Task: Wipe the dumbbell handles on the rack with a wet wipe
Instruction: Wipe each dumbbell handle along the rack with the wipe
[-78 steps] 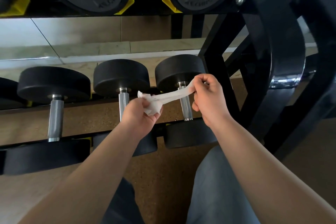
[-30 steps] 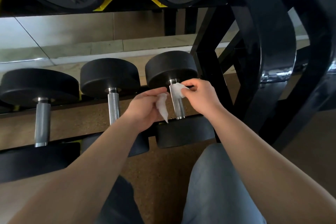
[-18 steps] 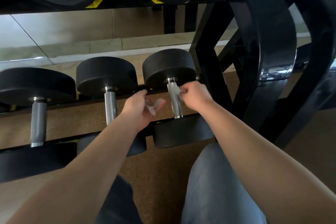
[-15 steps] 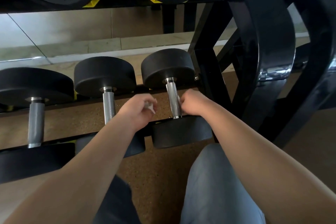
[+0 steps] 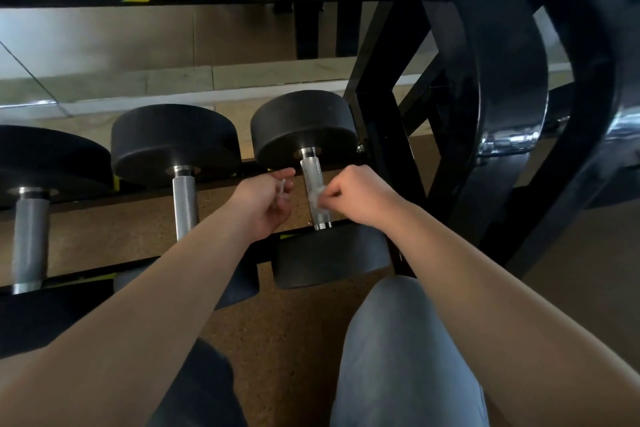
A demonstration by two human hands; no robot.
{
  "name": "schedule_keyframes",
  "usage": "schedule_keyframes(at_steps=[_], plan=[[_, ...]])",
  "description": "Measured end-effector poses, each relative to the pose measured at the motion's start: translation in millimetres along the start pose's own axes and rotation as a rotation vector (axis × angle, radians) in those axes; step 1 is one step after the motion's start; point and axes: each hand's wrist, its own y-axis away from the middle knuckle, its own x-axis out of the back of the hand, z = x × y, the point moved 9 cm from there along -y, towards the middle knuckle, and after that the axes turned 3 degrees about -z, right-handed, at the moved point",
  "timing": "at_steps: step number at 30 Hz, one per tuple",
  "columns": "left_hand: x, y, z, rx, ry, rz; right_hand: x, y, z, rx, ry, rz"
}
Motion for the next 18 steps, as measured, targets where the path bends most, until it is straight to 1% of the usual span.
schedule_keyframes(at_steps=[2,3,5,8,9,10,11,12,15,16,17,18], plan=[[0,-3,2,0.01,-0.057,-0.009,-5,0,3,-0.029,0.04,-0.098],[-1,-4,3,0.009,-0.09,-0.021,-5,-3,3,-0.028,0.035,-0.09],[0,-4,2,0.012,-0.139,-0.041,-1,-11,2,-0.016,-0.043,0.034],[-1,-3,4,-0.008,-0.189,-0.045,15,-23,10,-0.088,-0.239,0.312],[-3,-4,4,-0.019,-0.205,-0.046,17,-26,13,-0.117,-0.279,0.349],[-3,-4,5,-0.027,-0.218,-0.044,16,-30,16,-0.154,-0.28,0.337],[-4,-6,6,-0.033,-0.232,-0.037,13,-32,19,-0.194,-0.259,0.281],[-3,-8,7,-0.033,-0.242,-0.024,6,-31,23,-0.239,-0.222,0.184],[-2,-11,11,-0.035,-0.253,0.034,-23,-18,31,-0.305,-0.047,-0.19],[-3,-13,12,-0.035,-0.259,0.041,-29,-14,32,-0.305,-0.02,-0.261],[-5,-14,12,-0.036,-0.271,0.042,-31,-15,33,-0.299,-0.019,-0.284],[-7,-15,13,-0.039,-0.285,0.042,-30,-19,34,-0.29,-0.035,-0.271]])
